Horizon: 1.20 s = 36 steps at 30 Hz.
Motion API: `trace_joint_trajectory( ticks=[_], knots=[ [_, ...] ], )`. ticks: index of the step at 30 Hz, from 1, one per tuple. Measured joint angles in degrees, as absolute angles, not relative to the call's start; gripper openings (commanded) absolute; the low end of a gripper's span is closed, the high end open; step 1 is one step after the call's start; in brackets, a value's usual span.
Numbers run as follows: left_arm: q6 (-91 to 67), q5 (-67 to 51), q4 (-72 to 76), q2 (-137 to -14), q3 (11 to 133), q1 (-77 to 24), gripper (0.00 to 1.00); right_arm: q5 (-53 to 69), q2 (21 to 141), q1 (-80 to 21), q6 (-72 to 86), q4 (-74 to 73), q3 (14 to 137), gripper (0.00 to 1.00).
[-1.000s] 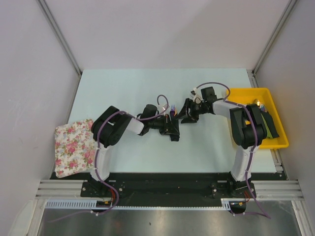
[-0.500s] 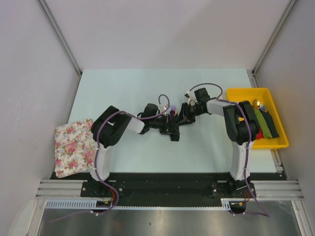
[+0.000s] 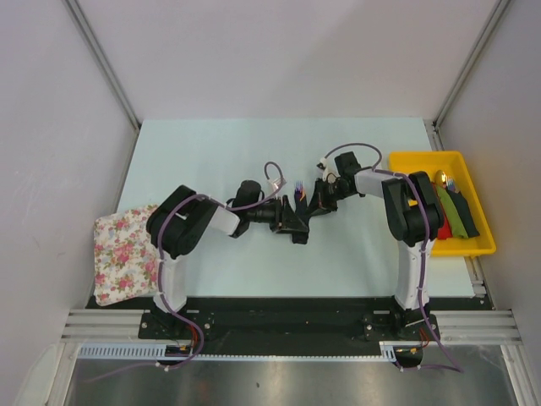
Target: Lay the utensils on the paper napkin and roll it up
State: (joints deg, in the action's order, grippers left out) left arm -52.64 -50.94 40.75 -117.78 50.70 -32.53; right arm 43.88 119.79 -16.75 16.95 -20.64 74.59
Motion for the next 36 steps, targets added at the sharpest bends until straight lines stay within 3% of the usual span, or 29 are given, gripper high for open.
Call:
trace_joint_trajectory(
  ticks=[6, 13, 18, 36],
  knots=[
    [-56.6, -52.5, 44.3, -113.6, 47.7, -30.3, 0.43, 44.4, 120.0, -16.5, 16.4, -20.8, 74.7, 0.00],
    [-59.1, -52.6, 46.2, -112.9, 46.8, -28.4, 0.20, 44.7, 120.0, -16.2, 16.4, -20.5, 74.3, 0.00],
    [-59.3, -52.4, 46.2, -113.2, 46.8, -28.5, 0.11, 45.3, 120.0, -15.2, 16.8, -19.7, 73.2, 0.00],
    [-53.3, -50.7, 36.8, -115.8, 47.9, -31.8, 0.04, 46.1, 120.4, -15.3, 19.3, -18.9, 73.0, 0.00]
  ],
)
